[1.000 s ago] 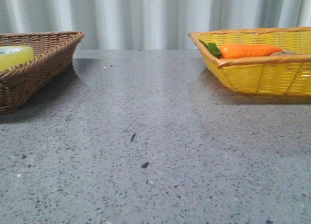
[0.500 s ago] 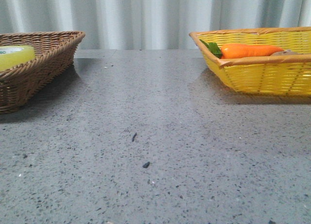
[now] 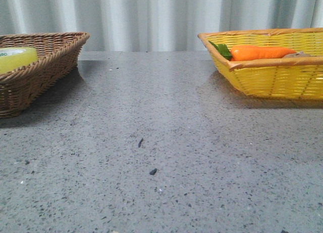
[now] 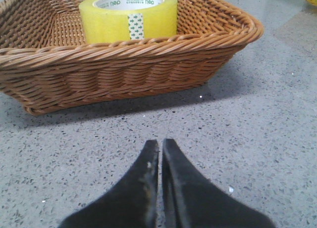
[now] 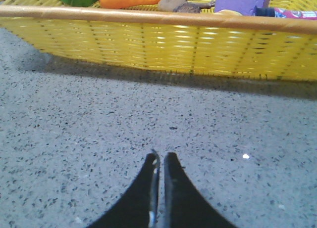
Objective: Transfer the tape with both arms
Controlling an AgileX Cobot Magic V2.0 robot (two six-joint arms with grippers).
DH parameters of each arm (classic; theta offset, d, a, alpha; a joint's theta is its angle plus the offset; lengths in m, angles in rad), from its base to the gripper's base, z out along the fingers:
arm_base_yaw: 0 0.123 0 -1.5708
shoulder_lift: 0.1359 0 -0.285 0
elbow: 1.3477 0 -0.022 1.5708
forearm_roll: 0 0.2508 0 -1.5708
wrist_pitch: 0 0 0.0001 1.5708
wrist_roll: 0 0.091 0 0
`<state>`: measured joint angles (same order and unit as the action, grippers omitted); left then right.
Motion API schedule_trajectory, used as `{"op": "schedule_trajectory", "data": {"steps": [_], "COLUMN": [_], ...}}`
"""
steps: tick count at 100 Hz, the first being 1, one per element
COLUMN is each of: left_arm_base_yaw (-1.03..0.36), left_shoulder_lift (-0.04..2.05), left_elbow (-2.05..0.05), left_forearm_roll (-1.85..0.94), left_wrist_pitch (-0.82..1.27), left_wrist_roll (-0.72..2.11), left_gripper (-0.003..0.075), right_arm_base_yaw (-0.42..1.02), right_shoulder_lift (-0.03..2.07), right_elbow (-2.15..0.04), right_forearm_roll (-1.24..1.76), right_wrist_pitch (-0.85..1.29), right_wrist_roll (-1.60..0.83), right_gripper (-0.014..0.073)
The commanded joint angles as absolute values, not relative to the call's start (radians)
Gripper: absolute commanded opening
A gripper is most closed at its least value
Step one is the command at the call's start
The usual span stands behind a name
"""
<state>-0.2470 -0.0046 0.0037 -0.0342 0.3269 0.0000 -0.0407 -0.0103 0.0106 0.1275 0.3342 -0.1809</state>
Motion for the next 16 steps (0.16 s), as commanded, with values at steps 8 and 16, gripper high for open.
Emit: {"op": "schedule_trajectory", "data": {"steps": [8,16], "left_arm_base_yaw": [-0.243,-0.243], "left_shoulder_lift": [-0.032,-0.032], "left_elbow": [0.012,0.012], "left_forearm_roll": [-0.044,-0.044], "left_wrist_pitch": [0.267,0.267], "left_wrist_roll": [-0.007,-0.007], "left_gripper": [-0.002,-0.002], "right_arm_base_yaw": [-0.045,-0.045], "right_shoulder_lift": [-0.029,-0.029], "right_elbow": [0.034,0.034], "right_forearm_roll": [0.132,0.132], "right_wrist_pitch": [0.318,0.318], "right_wrist_roll": [-0.186,-0.186], "right_gripper": [-0.0062,-0.0062]}}
